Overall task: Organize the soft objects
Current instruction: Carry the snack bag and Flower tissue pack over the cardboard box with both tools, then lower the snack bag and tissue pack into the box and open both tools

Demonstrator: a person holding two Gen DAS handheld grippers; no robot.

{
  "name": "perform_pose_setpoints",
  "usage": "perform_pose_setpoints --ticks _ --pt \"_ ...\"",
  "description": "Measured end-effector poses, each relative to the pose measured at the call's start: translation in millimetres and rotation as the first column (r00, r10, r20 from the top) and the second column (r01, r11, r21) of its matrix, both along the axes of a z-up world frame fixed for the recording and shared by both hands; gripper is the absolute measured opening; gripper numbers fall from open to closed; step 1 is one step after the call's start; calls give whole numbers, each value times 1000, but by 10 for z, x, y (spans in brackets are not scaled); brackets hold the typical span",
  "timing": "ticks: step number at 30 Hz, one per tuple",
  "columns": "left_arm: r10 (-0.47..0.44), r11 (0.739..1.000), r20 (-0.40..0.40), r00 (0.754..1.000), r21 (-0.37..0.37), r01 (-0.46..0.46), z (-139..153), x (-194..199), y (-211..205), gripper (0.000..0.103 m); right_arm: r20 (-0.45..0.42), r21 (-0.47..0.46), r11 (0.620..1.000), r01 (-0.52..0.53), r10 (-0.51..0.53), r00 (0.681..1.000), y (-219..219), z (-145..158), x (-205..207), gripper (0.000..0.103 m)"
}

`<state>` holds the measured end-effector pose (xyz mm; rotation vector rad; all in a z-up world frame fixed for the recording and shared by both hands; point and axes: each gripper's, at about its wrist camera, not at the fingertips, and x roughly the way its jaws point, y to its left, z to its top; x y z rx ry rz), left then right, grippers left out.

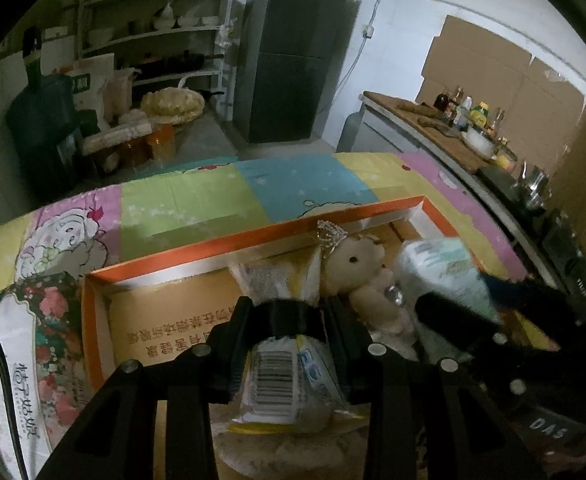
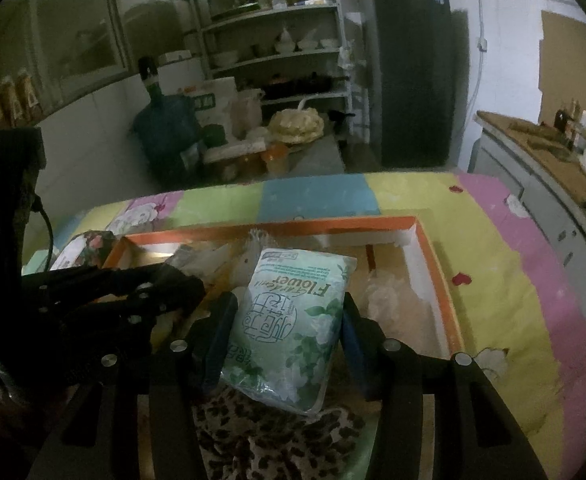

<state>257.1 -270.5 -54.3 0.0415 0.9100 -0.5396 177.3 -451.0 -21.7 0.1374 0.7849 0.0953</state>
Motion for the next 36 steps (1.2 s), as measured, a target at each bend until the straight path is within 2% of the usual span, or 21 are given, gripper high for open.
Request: perform_pose_setpoints --ticks 9,16,22,26,28,36 --pt "13 999 -15 1000 -30 -14 -9 14 45 38 8 23 1000 9 -9 1000 -19 -59 -19 54" --pt "21 999 10 1000 -30 -21 40 17 59 52 19 28 1000 13 -13 1000 -16 -30 -53 55" --pt "18 999 24 1000 -36 -17 80 -13 56 53 28 28 1000 13 -13 1000 -8 5 -81 56" --pt "18 999 36 999 -43 -17 106 -35 61 59 38 25 1000 16 -17 999 -5 42 -110 57" --pt "20 999 44 999 -44 -18 125 -57 44 62 44 23 1000 19 -20 999 -8 64 -124 61" --pt "17 998 75 997 -58 -12 228 -138 37 63 82 19 1000 25 -26 996 2 205 -245 62"
